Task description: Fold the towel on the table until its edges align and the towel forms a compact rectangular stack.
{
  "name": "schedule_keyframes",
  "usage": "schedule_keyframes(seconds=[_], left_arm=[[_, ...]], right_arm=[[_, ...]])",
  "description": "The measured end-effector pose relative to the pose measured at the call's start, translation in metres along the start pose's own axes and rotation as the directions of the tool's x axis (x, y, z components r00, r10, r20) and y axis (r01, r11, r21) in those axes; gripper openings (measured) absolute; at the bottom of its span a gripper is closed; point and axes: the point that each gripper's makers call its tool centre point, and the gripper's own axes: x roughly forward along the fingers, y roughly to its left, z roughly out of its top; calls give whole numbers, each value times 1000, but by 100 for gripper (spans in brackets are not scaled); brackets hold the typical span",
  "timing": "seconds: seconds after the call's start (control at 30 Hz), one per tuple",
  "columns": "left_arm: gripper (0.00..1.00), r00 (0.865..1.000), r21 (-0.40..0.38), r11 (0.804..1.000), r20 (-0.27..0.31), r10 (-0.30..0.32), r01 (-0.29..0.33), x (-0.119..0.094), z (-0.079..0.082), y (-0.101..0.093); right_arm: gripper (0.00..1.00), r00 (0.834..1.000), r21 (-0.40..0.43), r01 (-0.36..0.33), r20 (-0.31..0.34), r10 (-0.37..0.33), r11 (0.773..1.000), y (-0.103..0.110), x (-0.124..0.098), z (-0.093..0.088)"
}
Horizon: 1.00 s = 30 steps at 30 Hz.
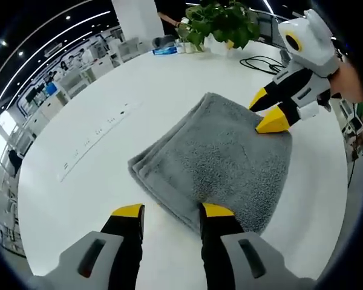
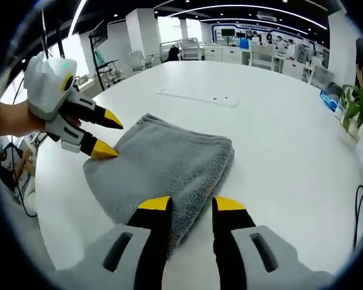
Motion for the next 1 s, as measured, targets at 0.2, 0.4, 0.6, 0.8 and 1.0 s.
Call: schedule_keyframes(seconds=[0.2,0.4,0.6,0.8,1.0], left_arm=[[42,999,-36,999,44,19,-18,-17,6,2],[51,997,-16,1000,70,27,-26,-35,9,-2],[56,994,-22,999,105,42,-40,-56,12,-2],[64,993,-65,997,107,56,-49,-73,7,-9],[70,992,-55,997,113,64,-59,-87,6,-16]], right_arm=[[40,999,3,-8,37,8,1000,5,-10,8],[47,998,-15,-21,58,22,1000,14,-20,14],[56,996,-26,-32,81,34,999,20,-30,19],[61,995,-27,-32,98,34,999,24,-43,22],[68,993,-40,-32,110,36,999,26,-55,23]])
